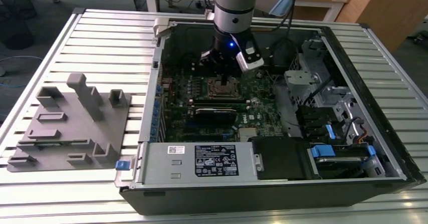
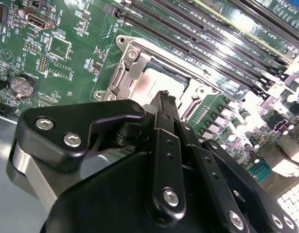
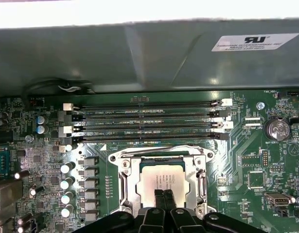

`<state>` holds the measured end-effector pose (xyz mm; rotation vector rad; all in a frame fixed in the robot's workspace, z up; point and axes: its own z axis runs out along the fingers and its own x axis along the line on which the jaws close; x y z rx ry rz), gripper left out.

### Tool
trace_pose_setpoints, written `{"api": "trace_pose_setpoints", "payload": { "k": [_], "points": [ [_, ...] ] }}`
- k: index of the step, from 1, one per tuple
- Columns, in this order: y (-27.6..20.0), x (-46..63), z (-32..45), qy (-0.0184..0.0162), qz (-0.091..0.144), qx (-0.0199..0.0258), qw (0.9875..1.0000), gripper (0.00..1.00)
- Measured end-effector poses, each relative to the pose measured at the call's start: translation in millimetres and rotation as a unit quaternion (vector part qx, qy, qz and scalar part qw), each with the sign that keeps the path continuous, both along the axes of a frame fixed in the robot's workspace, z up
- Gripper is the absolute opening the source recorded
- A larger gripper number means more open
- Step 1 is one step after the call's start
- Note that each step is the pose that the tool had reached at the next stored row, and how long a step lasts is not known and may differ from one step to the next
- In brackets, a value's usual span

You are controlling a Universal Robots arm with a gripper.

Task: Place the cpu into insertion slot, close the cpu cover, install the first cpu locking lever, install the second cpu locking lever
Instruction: 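Install the second cpu locking lever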

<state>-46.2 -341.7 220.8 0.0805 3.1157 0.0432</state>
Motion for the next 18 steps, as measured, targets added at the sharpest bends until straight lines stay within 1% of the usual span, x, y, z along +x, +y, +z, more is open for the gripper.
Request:
{"api": "trace_pose_setpoints", "payload": {
  "k": [10,18],
  "points": [
    [0.0,0.0,2.4,0.0,0.0,0.0,1.0,0.11],
    [0.0,0.0,10.3,0.0,0.0,0.0,1.0,0.11]
  ]
}}
